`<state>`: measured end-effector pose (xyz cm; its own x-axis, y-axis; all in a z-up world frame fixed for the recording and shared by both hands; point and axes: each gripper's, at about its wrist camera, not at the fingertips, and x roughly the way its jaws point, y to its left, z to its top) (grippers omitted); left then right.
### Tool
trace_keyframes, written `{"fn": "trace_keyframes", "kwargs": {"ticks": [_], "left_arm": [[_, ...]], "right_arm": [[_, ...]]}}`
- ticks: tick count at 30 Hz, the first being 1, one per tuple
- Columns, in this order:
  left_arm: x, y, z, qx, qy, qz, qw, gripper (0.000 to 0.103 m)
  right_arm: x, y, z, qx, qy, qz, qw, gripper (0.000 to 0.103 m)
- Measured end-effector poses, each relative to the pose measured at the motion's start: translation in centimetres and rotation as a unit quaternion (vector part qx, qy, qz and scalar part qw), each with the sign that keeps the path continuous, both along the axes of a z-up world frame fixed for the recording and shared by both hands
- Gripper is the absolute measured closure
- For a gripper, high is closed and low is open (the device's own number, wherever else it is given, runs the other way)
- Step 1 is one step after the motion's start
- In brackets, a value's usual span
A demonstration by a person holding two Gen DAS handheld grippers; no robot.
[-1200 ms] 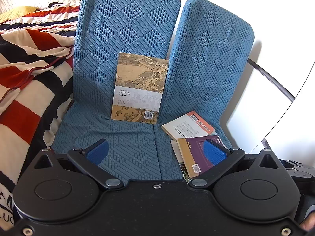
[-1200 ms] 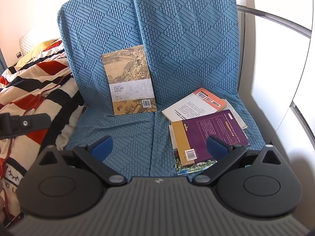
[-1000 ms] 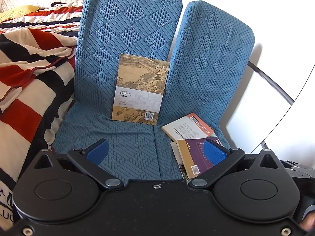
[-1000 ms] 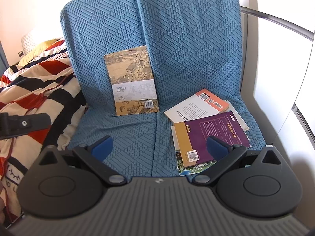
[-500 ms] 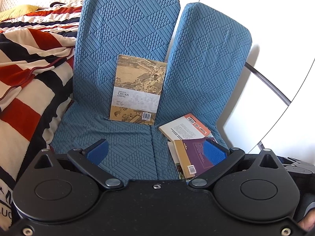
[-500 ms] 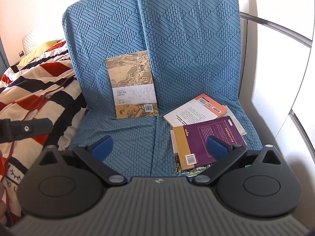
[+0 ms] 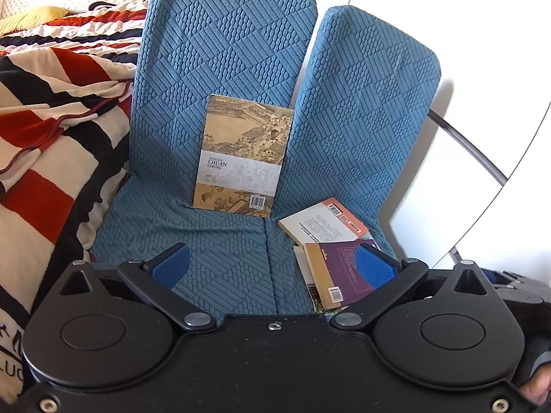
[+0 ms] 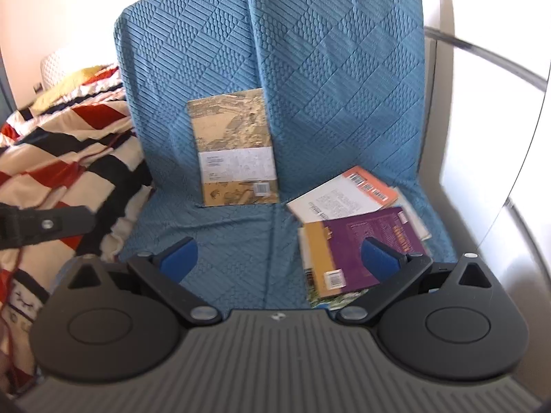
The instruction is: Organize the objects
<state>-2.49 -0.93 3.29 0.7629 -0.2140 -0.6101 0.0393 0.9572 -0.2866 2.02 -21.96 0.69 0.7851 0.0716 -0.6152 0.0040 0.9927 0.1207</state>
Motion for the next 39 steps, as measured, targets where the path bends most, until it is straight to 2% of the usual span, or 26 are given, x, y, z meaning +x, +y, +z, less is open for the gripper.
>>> {"fn": "trace_keyframes", "kwargs": {"ticks": [5, 13, 18, 27, 30, 35, 39], "left_arm": [[0.0, 0.6, 0.3, -0.001, -0.009, 0.008, 0.9999, 0.0], [1.4, 1.4, -1.5, 0.008, 0.001, 0.033, 0.9994, 0.0], [3.7, 1.8, -4.0, 0.016, 0.001, 0.036, 0.9992, 0.0], [7.6, 3.3, -7.6, -0.008, -0.013, 0.048, 0.9987, 0.0], [8.7, 3.5, -8.5, 0.008, -0.022, 0.057, 0.9981, 0.0], [11.1, 2.6, -10.7, 0.065, -0.011, 0.052, 0.9965, 0.0], [12.3, 2.2, -12.2, 0.071, -0.029, 0.041, 0.9962, 0.0]], "right_arm": [[0.7, -0.2, 0.3, 0.003, -0.008, -0.001, 1.0, 0.0], [2.0, 0.2, -1.0, 0.032, -0.011, 0.02, 0.999, 0.0], [3.2, 0.6, -3.0, 0.016, -0.014, 0.024, 0.999, 0.0], [5.9, 0.9, -6.0, 0.009, -0.009, 0.021, 1.0, 0.0], [6.6, 1.1, -6.9, -0.004, -0.018, 0.021, 1.0, 0.0], [7.8, 0.8, -9.0, -0.007, -0.029, 0.016, 0.999, 0.0], [8.9, 0.6, -10.4, -0.016, -0.025, 0.011, 1.0, 0.0]]}}
